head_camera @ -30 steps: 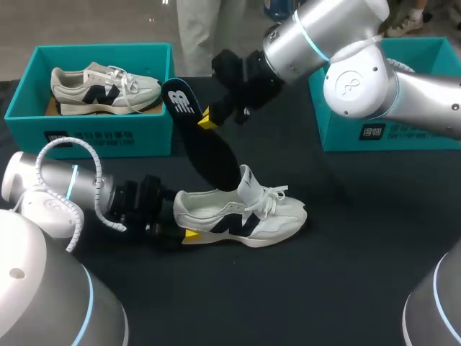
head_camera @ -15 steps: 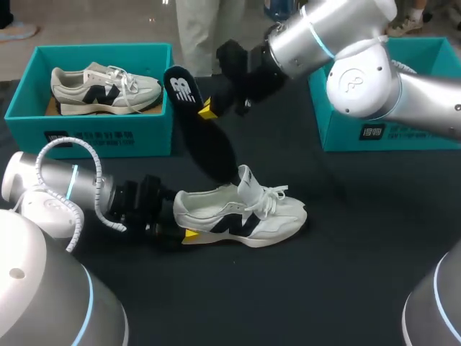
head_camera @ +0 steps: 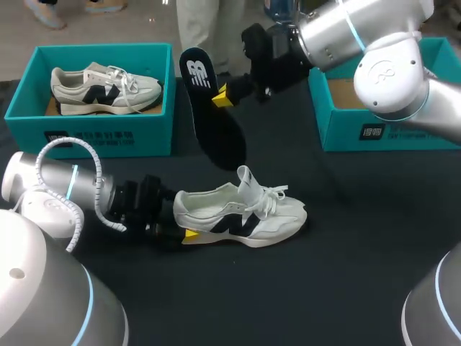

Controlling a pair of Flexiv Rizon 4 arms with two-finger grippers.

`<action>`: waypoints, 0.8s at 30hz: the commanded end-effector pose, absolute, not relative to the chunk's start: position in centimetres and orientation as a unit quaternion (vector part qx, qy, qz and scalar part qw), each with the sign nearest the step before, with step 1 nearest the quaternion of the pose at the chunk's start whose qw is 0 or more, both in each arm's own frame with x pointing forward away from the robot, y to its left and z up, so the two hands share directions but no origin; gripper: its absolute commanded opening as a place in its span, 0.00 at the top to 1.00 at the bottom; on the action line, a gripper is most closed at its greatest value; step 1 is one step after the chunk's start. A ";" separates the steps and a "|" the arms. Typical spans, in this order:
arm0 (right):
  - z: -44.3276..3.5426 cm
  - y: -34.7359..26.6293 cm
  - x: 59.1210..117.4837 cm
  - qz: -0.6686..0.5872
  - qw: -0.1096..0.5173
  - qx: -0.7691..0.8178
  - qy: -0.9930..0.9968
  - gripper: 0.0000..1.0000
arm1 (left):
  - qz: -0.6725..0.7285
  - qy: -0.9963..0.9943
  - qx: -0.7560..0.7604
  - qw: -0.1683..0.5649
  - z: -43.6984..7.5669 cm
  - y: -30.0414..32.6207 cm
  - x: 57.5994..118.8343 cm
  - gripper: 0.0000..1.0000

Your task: Take the shoe out of the shoebox, open the shoe tongue, remove and reinsert the insole, then place the shoe into the shoebox

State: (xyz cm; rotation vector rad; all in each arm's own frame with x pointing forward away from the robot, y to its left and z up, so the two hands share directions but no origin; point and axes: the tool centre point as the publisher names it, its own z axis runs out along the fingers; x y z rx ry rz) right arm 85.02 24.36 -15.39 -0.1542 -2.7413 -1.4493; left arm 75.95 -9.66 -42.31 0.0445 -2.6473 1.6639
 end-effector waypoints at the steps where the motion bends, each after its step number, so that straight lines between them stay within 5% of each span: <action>1: -14.6 23.5 83.6 -0.482 0.034 -0.063 -0.873 1.00 | 0.531 -0.847 0.014 0.007 -42.4 -9.7 75.9 1.00; 24: -11.7 22.9 79.9 -0.486 0.051 -0.137 -0.862 1.00 | 0.531 -0.847 0.014 0.007 -42.4 -9.7 75.9 1.00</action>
